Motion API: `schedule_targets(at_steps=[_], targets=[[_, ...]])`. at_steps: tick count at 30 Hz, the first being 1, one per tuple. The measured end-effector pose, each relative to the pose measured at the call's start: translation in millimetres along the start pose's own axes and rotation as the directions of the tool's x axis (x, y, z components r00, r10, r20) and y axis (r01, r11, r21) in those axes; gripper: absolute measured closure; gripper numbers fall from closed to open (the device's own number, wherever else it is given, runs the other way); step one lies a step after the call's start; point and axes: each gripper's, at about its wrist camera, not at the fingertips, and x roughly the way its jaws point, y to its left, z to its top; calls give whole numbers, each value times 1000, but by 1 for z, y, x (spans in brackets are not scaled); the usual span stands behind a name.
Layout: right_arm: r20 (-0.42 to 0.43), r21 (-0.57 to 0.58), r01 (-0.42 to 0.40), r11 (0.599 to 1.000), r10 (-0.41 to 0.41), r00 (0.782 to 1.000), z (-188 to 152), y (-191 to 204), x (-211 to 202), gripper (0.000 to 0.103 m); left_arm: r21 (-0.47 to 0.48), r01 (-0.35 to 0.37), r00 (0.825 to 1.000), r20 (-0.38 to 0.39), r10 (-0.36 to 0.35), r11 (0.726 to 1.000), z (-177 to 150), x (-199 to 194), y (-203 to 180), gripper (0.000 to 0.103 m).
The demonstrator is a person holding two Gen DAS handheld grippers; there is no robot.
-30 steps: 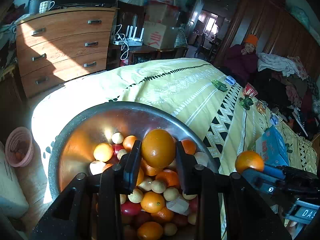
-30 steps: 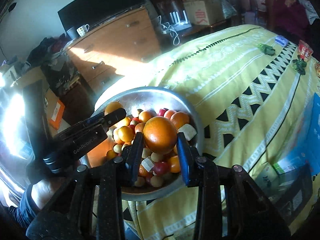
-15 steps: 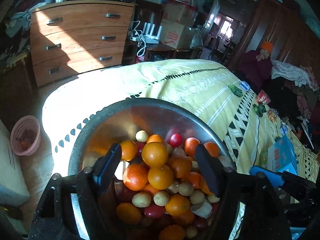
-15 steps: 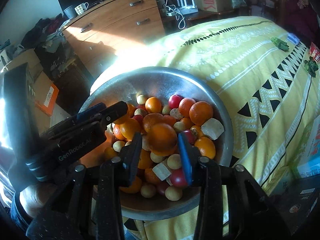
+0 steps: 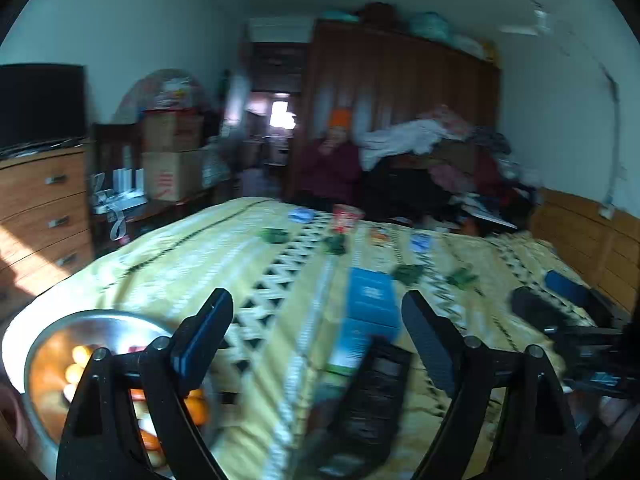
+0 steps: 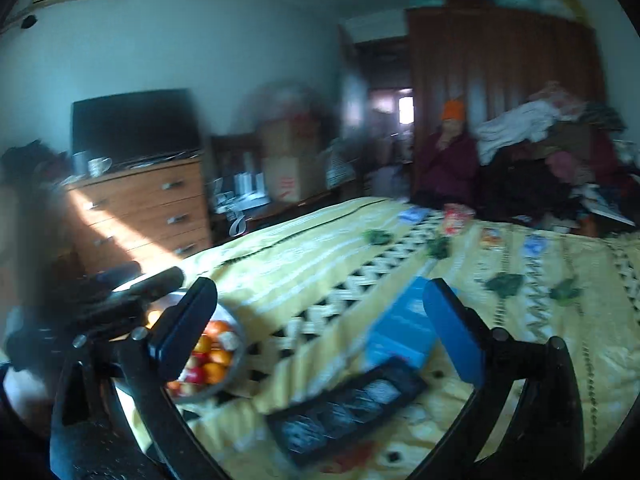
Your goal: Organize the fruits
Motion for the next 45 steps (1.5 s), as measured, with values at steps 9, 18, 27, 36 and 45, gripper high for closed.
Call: schedule_targets(at_steps=[9,18,27,36,45], targets=[[-566,84,387,918,-276,777,-198,-195,15,0,77,223,883,-439,-168,972,-159,127,-170,11],[-651,159,451,878,-250,717,-260,-237,32,0,176,-25,792,-597,127,984,-246,215,-169,1],[-631,178,452,874,-252,734,-271,-243,36,0,184,-27,790,-598,134,982,-249,215,-168,0],[-631,172,452,875,-255,733,-272,-240,35,0,187,-30,791,-596,137,982,-249,215,-169,0],[-631,173,452,875,-254,733,-271,-239,34,0,185,-30,791,-597,136,982,-249,214,-169,0]])
